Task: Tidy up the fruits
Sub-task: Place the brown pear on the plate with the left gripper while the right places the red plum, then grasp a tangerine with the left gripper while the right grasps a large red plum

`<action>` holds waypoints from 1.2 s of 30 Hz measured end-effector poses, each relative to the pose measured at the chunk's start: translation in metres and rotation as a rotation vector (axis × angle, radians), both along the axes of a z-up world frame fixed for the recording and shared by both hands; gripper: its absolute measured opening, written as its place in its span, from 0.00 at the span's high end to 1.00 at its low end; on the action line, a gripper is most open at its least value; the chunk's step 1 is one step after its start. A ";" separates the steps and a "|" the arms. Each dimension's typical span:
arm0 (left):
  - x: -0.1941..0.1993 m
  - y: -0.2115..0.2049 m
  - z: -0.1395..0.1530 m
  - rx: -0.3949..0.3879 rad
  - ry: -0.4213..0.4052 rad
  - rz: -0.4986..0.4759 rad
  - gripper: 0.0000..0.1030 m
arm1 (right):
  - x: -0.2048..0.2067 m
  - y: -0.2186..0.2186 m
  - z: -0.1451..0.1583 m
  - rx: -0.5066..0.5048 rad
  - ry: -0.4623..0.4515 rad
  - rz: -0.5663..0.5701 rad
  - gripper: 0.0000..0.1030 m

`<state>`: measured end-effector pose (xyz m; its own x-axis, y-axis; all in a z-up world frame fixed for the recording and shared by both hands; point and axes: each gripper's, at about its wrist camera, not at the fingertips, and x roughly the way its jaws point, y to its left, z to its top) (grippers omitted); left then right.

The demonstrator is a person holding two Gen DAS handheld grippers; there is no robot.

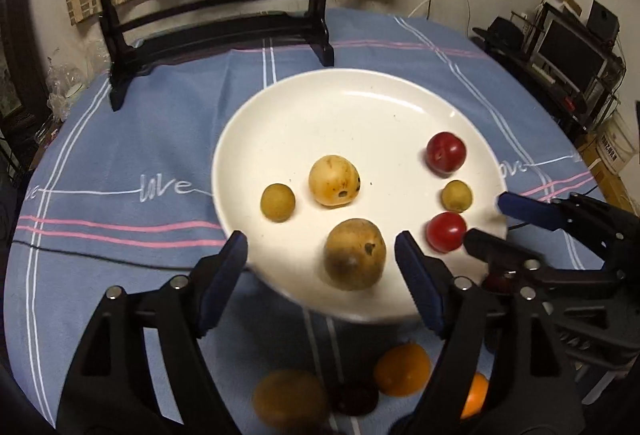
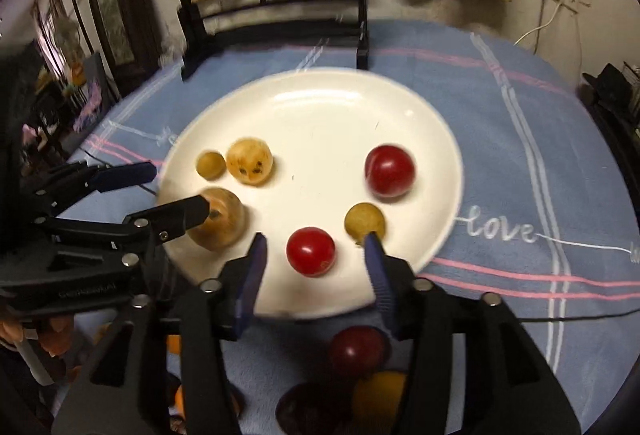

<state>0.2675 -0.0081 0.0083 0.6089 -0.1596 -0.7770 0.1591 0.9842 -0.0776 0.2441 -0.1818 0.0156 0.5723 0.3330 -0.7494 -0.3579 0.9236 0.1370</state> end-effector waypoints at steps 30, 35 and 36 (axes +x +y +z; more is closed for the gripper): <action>-0.204 0.034 -0.007 0.040 -0.111 0.054 0.05 | -0.195 -0.067 -0.014 0.121 -0.015 -0.076 0.38; -0.213 0.029 -0.019 0.039 -0.075 0.027 0.05 | -0.204 -0.067 -0.018 0.126 -0.006 -0.058 0.38; -0.213 0.028 -0.021 0.040 -0.069 0.023 0.05 | -0.205 -0.067 -0.018 0.125 -0.004 -0.049 0.38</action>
<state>0.0545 0.0196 -0.0122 0.6646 -0.1142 -0.7385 0.1395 0.9898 -0.0275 0.0386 -0.2485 -0.0026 0.5932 0.3952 -0.7014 -0.3133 0.9159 0.2511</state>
